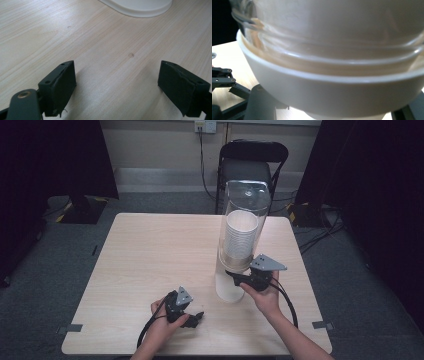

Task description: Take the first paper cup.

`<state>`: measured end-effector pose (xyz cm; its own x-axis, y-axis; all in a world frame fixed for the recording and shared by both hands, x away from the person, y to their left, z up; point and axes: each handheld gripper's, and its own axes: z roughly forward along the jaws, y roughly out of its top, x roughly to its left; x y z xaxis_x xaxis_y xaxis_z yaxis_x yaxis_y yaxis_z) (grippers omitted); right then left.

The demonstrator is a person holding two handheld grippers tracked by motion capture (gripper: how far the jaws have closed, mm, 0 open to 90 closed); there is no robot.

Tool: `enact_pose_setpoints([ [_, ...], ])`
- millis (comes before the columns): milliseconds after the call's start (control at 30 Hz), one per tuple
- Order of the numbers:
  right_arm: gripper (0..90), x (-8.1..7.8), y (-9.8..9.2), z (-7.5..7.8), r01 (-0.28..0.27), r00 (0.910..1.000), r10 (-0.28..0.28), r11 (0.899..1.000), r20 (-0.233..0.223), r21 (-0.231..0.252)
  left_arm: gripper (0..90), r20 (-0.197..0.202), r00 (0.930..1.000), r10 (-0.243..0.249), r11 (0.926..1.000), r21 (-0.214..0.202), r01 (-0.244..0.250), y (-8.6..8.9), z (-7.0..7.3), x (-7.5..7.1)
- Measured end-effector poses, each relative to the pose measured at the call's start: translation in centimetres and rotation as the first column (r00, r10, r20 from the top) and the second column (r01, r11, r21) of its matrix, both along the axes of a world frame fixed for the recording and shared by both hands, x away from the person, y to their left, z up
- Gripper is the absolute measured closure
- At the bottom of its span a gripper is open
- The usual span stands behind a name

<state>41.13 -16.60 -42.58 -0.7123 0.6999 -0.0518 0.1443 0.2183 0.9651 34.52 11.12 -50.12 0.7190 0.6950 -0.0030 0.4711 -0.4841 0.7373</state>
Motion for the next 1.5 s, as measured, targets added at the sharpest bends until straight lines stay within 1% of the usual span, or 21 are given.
enact_pose_setpoints([
  [200,34.2,-0.1,0.0,-0.2,-0.002,1.0,0.002,1.0,0.004,0.003,14.4,0.0,1.0,0.0,1.0,-0.001,0.0,0.0,0.0,0.0],
  [233,36.2,-0.1,0.1,-0.6,-0.001,0.9987,-0.001,0.999,-0.051,-0.05,14.4,-0.001,1.0,0.0,1.0,0.001,0.0,0.0,0.0,0.0],
  [267,36.9,0.2,0.1,-2.2,-0.008,0.9956,-0.003,0.994,-0.094,-0.109,14.3,-0.001,1.0,0.0,1.0,-0.002,0.0,0.0,0.0,0.0],
  [300,36.8,0.2,-0.4,-4.0,0.014,0.9911,-0.034,0.988,-0.129,-0.153,14.3,0.0,1.0,-0.003,1.0,0.001,0.003,0.0,0.0,0.0],
  [333,36.5,-0.3,-1.0,-5.7,0.027,0.9896,-0.044,0.992,-0.137,-0.125,14.3,0.001,1.0,0.002,0.9999,0.011,-0.002,0.0,0.0,-0.1],
  [367,36.1,-0.7,-1.1,-6.4,0.03,0.9882,-0.048,0.992,-0.145,-0.123,14.3,-0.003,1.0,-0.001,0.9999,0.014,0.001,0.0,0.1,-0.1],
  [400,36.0,-0.7,-1.1,-6.4,0.028,0.9869,-0.046,0.992,-0.155,-0.121,14.3,-0.007,1.0,-0.004,0.9999,0.016,0.004,0.1,0.1,-0.1],
  [433,35.5,-0.6,-1.0,-5.7,0.017,0.988,-0.036,0.992,-0.15,-0.122,14.1,-0.009,1.0,-0.005,0.9999,0.015,0.005,0.1,0.1,-0.1],
  [533,34.8,-0.2,-0.9,-4.2,-0.027,0.9853,-0.003,0.984,-0.171,-0.173,14.0,-0.007,1.0,-0.004,0.9999,0.017,0.005,0.1,0.1,-0.1],
  [700,34.1,-1.0,-1.5,-5.4,-0.07,0.9786,0.02,0.968,-0.205,-0.24,14.0,-0.008,1.0,-0.005,0.9998,0.017,0.005,0.1,0.1,-0.1],
  [767,33.9,-1.6,-1.9,-5.7,-0.08,0.9777,0.032,0.971,-0.207,-0.225,14.0,-0.007,1.0,-0.004,0.9998,0.018,0.004,0.1,0.1,-0.1],
  [867,33.8,-2.4,-2.3,-5.5,-0.097,0.9826,0.053,0.964,-0.178,-0.249,14.0,-0.002,1.0,-0.005,1.0,0.001,0.005,0.1,0.0,-0.1],
  [967,33.5,-3.0,-2.7,-5.9,-0.111,0.9787,0.062,0.962,-0.196,-0.249,14.1,-0.002,1.0,-0.006,1.0,0.001,0.006,0.1,0.0,-0.1],
  [1067,33.3,-3.2,-2.7,-6.1,-0.114,0.9803,0.067,0.961,-0.186,-0.254,14.3,-0.005,0.9999,-0.012,0.9999,-0.004,0.012,0.1,0.0,-0.1],
  [1167,33.2,-3.4,-2.4,-5.8,-0.119,0.9824,0.079,0.963,-0.17,-0.24,15.0,-0.006,1.0,-0.004,1.0,-0.006,0.004,0.1,0.0,-0.2],
  [1200,33.2,-3.5,-2.4,-5.8,-0.121,0.9818,0.082,0.964,-0.171,-0.235,15.3,-0.014,0.9998,-0.014,0.9999,0.007,0.014,0.2,0.2,-0.3],
  [1233,33.1,-3.7,-2.2,-5.8,-0.124,0.9818,0.086,0.966,-0.169,-0.229,15.6,-0.02,0.9997,-0.012,0.9997,-0.022,0.012,0.3,0.1,-0.2],
  [1300,33.0,-3.9,-1.9,-5.6,-0.129,0.9835,0.096,0.966,-0.153,-0.224,18.3,-0.075,0.9971,0.012,0.997,-0.075,-0.018,0.5,0.6,-0.1],
  [1367,32.8,-4.1,-1.5,-5.6,-0.141,0.9824,0.111,0.967,-0.151,-0.212,18.5,-0.065,0.9976,0.025,0.9949,-0.095,-0.031,0.7,1.3,0.0],
  [1400,32.8,-4.2,-1.3,-5.6,-0.145,0.9821,0.115,0.967,-0.149,-0.21,18.5,-0.063,0.9976,0.03,0.9919,-0.121,-0.037,0.8,1.8,0.0],
  [1500,32.8,-4.5,-0.5,-5.7,-0.169,0.9794,0.139,0.962,-0.146,-0.213,18.5,-0.058,0.9969,0.053,0.9758,-0.209,-0.064,1.2,3.4,0.0],
])
